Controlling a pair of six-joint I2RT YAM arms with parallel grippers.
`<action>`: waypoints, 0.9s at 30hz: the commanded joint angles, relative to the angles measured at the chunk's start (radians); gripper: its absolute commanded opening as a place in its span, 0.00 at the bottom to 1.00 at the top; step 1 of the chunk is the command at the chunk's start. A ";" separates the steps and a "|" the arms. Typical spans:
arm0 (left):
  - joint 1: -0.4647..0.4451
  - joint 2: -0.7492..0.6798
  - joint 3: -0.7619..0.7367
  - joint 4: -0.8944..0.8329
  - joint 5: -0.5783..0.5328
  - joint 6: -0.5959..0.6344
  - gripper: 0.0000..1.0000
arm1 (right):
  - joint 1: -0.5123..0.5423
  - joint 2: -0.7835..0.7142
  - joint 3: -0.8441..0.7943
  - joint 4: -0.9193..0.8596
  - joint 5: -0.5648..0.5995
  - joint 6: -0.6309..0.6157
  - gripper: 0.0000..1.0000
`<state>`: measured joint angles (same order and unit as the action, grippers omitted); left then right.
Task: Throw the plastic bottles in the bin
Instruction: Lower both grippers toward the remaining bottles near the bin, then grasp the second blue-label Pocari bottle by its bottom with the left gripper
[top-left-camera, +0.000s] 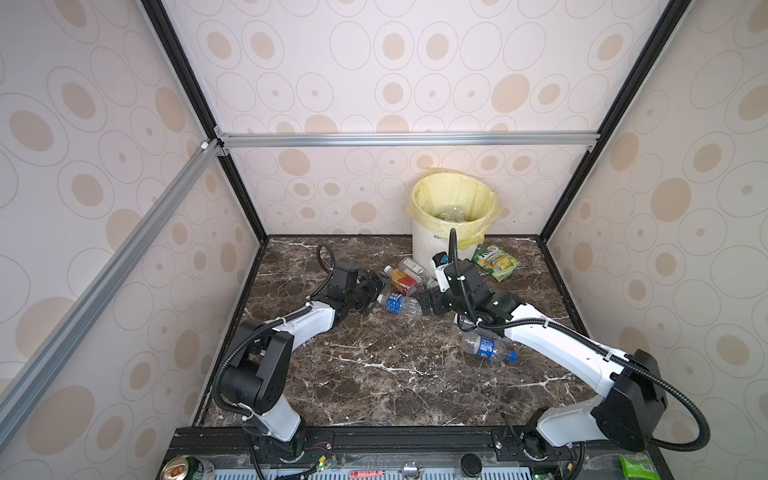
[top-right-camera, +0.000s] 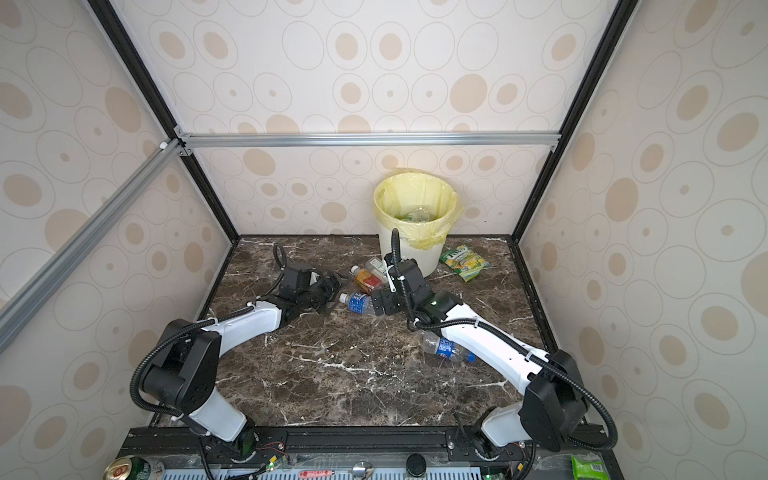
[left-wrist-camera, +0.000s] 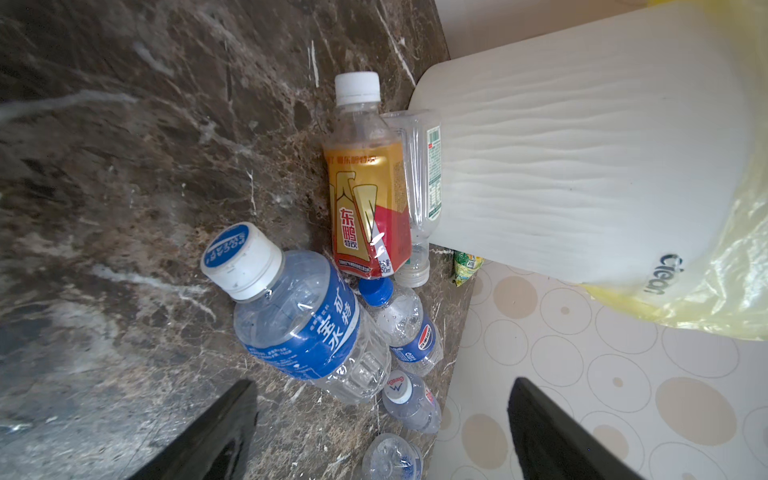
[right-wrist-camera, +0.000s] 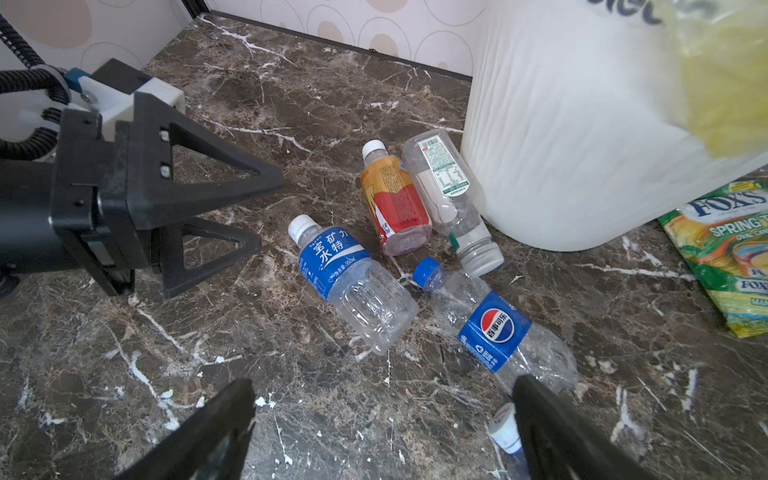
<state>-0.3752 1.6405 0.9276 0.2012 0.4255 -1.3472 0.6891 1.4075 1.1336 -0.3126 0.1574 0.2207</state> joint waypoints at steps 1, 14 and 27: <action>0.013 0.019 -0.021 0.073 0.015 -0.080 0.90 | 0.005 -0.023 -0.020 0.021 0.018 0.026 1.00; 0.014 0.104 -0.036 0.154 -0.012 -0.136 0.76 | 0.021 -0.028 -0.047 0.043 0.011 0.038 1.00; 0.017 0.182 -0.007 0.156 -0.045 -0.168 0.71 | 0.021 -0.044 -0.066 0.066 0.007 0.047 1.00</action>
<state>-0.3664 1.8088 0.8799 0.3355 0.3969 -1.4834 0.7021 1.3834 1.0748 -0.2607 0.1589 0.2539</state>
